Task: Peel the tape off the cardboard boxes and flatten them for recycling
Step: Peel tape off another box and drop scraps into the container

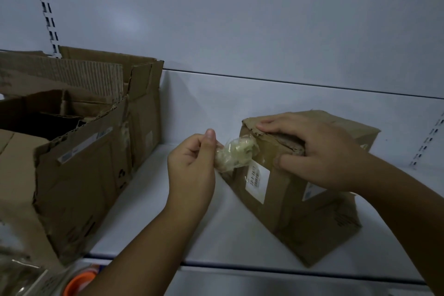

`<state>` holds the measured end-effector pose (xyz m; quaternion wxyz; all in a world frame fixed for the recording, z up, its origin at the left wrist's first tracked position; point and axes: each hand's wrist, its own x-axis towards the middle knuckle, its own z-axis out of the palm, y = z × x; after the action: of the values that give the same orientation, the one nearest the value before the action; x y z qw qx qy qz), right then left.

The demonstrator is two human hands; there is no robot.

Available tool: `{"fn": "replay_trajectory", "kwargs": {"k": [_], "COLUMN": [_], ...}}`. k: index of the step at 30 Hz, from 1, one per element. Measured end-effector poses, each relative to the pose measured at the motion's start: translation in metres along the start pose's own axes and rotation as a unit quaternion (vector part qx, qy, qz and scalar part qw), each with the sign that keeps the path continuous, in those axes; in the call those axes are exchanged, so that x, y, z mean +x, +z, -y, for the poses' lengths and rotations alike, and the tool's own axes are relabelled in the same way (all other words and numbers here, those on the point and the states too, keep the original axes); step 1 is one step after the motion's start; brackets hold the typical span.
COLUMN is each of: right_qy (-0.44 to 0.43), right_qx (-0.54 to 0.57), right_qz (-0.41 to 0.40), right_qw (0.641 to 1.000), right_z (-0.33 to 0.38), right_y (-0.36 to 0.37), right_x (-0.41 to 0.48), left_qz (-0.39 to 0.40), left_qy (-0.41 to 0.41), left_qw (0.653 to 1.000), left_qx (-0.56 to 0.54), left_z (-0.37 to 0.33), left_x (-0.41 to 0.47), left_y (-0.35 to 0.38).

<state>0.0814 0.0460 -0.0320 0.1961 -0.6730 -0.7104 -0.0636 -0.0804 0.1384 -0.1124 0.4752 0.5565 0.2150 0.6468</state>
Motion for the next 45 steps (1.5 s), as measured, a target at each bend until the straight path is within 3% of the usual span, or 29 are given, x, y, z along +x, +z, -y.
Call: {"fn": "replay_trajectory", "kwargs": {"k": [8,15,19,25,32,34,37,39,41,43,45], "right_qy": [-0.010,-0.022,-0.013,-0.022,0.017,0.010,0.015,-0.047,-0.114,-0.179,-0.178], "right_qx": [0.003,-0.001,0.000,-0.008,0.105,0.165,0.276,0.310,0.281,0.194,0.187], "right_qz": [-0.007,-0.011,-0.009,0.014,0.039,-0.020,-0.163,-0.180,-0.171,-0.240,-0.318], "right_qw": [1.000,1.000,1.000,1.000,0.994,0.986,0.947,0.932,0.937,0.934,0.912], "right_z": [0.000,-0.001,0.000,-0.001,-0.003,-0.002,0.006,0.022,0.041,0.052,0.053], "right_y": [0.000,0.002,0.000,0.001,-0.006,-0.011,-0.018,-0.018,-0.019,-0.019,-0.025], "right_x": [0.001,0.000,0.000,-0.003,-0.002,-0.003,-0.016,-0.025,-0.025,-0.018,-0.015], "left_qz": [-0.106,-0.125,-0.201,-0.017,0.076,0.089,0.110,0.137,0.170,0.189,0.205], "left_qy": [-0.121,-0.173,-0.223,-0.255,-0.275,-0.279,-0.262,-0.238,-0.206,-0.176,-0.172], "left_qw": [0.986,0.973,0.929,0.929,0.895,0.893,0.893,0.895,0.900,0.912,0.916], "left_qx": [-0.042,-0.090,-0.215,-0.267,-0.342,-0.343,-0.349,-0.351,-0.344,-0.317,-0.299], "left_z": [-0.001,0.000,-0.002,-0.002,-0.013,-0.022,-0.042,-0.058,-0.073,-0.082,-0.087], "left_x": [0.009,0.012,0.032,0.021,0.018,0.015,0.012,0.009,0.005,0.001,-0.003], "left_y": [0.000,-0.001,-0.020,-0.011,-0.017,-0.014,-0.008,0.000,0.011,0.021,0.027]}}
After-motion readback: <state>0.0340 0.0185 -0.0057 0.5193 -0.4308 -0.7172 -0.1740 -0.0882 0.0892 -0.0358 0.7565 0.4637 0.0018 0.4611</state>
